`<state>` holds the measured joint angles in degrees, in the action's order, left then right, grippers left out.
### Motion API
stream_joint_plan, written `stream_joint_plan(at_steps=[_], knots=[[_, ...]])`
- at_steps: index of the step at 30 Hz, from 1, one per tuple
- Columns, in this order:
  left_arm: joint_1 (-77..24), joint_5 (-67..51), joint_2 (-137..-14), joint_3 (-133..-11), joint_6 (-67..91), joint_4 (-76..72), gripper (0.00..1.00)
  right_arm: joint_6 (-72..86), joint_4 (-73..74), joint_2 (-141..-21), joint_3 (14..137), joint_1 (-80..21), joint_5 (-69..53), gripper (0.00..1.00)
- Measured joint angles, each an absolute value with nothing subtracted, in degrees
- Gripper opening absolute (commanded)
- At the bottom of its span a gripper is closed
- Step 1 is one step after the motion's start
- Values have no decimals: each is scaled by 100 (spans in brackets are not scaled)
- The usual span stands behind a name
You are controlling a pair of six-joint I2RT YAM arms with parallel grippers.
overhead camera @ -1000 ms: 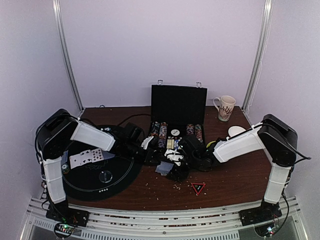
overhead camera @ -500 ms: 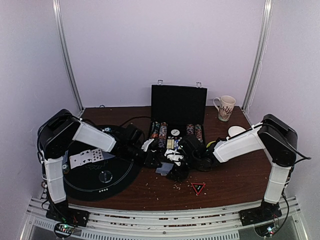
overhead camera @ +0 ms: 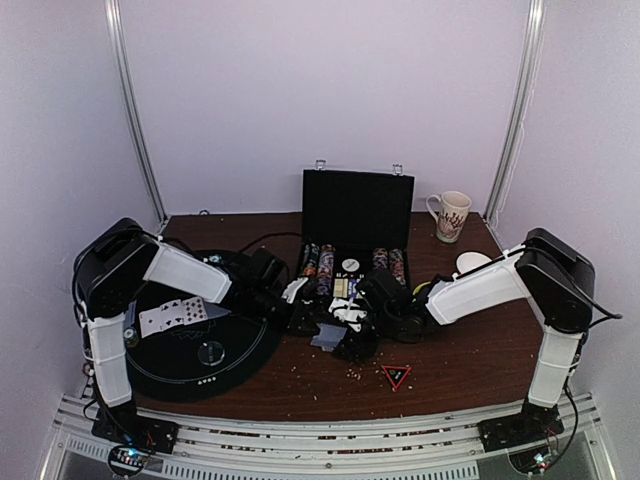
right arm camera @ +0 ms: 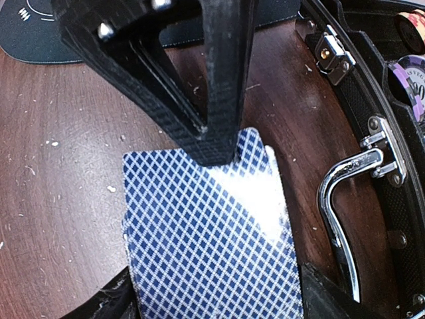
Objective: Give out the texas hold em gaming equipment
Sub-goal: Pick up the poker card from the face-down deck piles.
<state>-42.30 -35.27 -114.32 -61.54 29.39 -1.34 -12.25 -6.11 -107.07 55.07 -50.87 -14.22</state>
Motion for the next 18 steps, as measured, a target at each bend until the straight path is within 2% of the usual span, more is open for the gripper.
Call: stream_joint_plan(at_steps=[18], knots=[[-4252,-3765,-10886,-6239,2174,137,0,-1227,-556,-10709,5537,-5103,-1389,79]])
